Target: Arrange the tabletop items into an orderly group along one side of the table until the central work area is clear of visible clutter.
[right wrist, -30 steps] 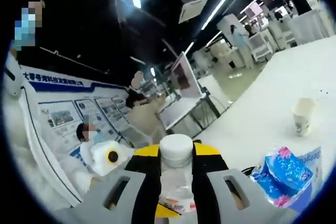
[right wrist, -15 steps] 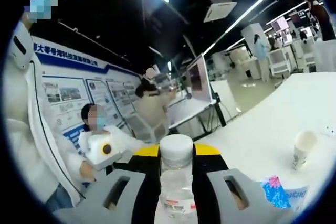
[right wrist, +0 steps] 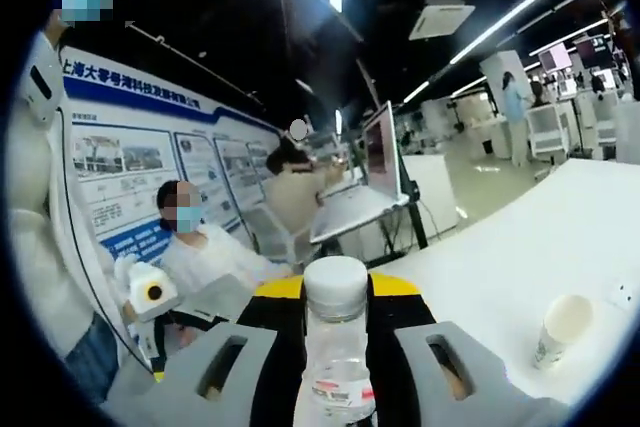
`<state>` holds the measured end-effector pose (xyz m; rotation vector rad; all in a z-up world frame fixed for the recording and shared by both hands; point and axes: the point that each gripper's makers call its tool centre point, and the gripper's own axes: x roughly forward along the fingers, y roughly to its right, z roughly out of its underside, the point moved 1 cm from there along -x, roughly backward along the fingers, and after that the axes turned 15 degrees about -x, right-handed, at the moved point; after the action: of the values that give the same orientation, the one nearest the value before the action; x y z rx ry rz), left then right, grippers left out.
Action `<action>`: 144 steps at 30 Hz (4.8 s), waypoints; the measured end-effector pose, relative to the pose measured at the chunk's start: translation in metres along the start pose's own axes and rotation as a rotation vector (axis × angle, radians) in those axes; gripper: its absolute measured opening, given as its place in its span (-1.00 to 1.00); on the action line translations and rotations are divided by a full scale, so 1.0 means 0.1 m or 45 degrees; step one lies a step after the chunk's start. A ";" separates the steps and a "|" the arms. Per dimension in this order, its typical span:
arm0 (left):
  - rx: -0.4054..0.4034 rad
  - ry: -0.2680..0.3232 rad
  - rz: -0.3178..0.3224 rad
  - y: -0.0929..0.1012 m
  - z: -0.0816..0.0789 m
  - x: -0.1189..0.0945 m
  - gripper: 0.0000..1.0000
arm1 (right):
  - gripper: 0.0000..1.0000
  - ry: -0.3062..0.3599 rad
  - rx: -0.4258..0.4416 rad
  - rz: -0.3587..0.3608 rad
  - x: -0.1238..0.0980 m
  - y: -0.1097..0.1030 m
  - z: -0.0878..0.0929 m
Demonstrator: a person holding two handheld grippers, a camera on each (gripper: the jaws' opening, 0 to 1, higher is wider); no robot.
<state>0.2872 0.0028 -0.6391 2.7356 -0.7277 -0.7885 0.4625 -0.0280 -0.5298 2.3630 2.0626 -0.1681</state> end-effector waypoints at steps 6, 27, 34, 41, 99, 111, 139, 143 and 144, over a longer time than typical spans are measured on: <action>-0.014 0.156 -0.031 -0.04 -0.16 -0.03 0.90 | -0.62 -0.005 -0.082 -0.017 0.02 0.17 -0.09; 0.005 0.088 -0.161 -0.25 0.01 0.05 0.81 | -0.62 -0.027 -0.229 -0.001 0.16 0.90 -0.18; 0.018 0.023 -0.194 -0.29 0.11 0.09 0.74 | -0.62 -0.069 -0.260 0.005 0.19 1.22 -0.03; 0.010 -0.019 -0.235 -0.35 0.17 0.09 0.68 | -0.62 -0.104 -0.286 -0.002 0.18 1.46 0.08; 0.043 -0.190 -0.274 -0.41 0.42 0.12 0.55 | -0.03 -0.117 -0.363 0.063 0.26 1.83 0.41; 0.004 -0.127 -0.244 -0.36 0.34 0.09 0.58 | 0.35 -0.116 -0.341 0.164 -0.10 1.51 0.30; -0.028 -0.071 -0.085 -0.11 0.25 0.07 0.55 | 0.43 -0.255 -0.147 0.523 -1.22 0.63 0.71; -0.017 -0.069 -0.058 -0.06 0.24 0.07 0.54 | 0.43 -0.268 -0.152 0.532 -1.30 0.54 0.67; -0.017 -0.065 -0.053 -0.05 0.23 0.06 0.54 | 0.43 -0.271 -0.153 0.535 -1.31 0.52 0.66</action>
<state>0.2811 0.0022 -0.6629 2.7360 -0.6749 -0.8720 0.4913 -0.1696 -0.5886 2.5087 1.4104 -0.2688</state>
